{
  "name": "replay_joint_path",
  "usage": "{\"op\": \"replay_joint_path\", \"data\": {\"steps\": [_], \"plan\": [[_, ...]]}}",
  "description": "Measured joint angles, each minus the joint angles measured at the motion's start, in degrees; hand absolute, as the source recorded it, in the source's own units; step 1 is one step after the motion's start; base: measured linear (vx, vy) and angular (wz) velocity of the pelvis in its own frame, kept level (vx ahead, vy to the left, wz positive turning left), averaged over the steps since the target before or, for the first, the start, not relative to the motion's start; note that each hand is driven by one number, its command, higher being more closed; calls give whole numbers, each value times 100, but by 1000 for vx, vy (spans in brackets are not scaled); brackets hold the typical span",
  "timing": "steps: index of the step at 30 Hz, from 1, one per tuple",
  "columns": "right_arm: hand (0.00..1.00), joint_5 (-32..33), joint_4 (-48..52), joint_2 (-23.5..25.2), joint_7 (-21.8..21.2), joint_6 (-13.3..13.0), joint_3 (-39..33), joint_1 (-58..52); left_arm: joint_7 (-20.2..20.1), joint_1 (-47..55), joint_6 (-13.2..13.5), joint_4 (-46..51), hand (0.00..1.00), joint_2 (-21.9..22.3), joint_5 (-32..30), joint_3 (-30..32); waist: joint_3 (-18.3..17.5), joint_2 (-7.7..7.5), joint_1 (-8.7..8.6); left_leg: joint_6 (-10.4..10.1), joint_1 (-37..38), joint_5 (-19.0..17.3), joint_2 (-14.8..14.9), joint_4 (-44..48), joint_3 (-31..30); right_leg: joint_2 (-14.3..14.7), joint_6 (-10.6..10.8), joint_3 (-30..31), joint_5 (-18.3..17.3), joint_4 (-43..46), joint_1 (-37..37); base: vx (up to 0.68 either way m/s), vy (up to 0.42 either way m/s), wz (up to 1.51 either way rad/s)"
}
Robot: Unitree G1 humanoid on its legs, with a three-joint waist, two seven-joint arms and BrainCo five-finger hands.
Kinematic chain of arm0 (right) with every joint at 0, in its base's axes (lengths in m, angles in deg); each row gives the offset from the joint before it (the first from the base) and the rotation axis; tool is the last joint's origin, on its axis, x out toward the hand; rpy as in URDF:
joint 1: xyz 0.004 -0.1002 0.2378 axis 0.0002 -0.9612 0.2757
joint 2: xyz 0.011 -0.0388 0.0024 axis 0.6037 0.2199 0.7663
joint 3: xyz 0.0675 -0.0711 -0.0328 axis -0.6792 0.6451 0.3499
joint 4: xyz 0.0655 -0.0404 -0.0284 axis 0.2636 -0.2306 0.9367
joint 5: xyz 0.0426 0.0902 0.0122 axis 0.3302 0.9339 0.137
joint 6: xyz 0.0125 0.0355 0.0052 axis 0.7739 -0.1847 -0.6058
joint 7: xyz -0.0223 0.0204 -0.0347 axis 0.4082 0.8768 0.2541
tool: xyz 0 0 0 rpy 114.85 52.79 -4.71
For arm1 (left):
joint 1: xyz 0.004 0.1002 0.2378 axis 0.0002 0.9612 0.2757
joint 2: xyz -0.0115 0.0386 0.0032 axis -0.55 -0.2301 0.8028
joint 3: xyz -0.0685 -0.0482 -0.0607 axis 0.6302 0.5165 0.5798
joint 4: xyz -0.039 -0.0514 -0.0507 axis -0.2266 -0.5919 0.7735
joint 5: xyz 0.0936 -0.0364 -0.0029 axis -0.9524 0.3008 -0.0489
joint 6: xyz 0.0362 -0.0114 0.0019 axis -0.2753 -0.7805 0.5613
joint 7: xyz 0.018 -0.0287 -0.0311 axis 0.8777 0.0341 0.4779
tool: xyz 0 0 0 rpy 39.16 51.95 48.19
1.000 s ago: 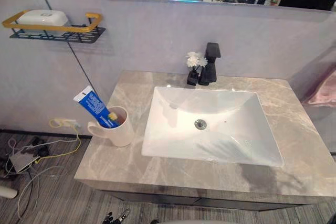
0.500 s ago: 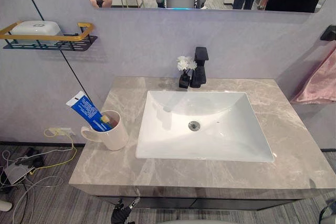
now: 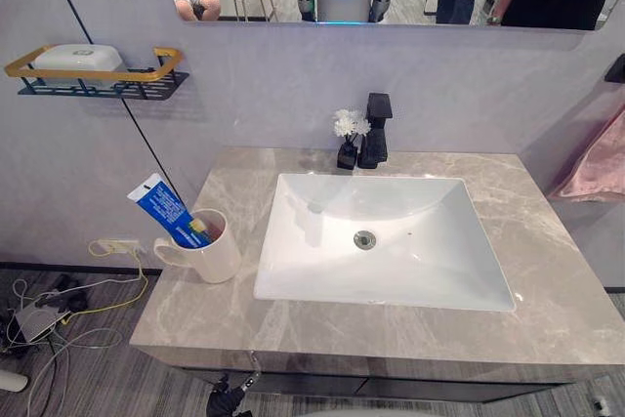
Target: Organize washtable
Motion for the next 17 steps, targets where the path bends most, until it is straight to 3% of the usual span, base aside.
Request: {"op": "replay_joint_path", "data": {"steps": [6,12,17], "plan": [[0,-463,-1132,-5,-662,272,657,82,-24,-82,9,-131,0,-14,-4,-25,25,38,23,-1,7,-3,3,-32,42,12,-15,24,10,-15,3,-19,1,-3],[0,-1208,-2099,-33,-970,391,1166,208,-33,-163,59,-359,0,-125,-21,-192,55,46,30,3,23,11,-47,-107,-192,-9,-12,-190,19,-126,140,57,-4,18],[0,-1428,-2492,-57,-1055,444,1659,506,-33,-271,92,-482,0,-185,-145,-245,225,36,22,4,46,11,-101,-100,-430,-13,-13,-377,20,-256,323,42,-8,18]]}}
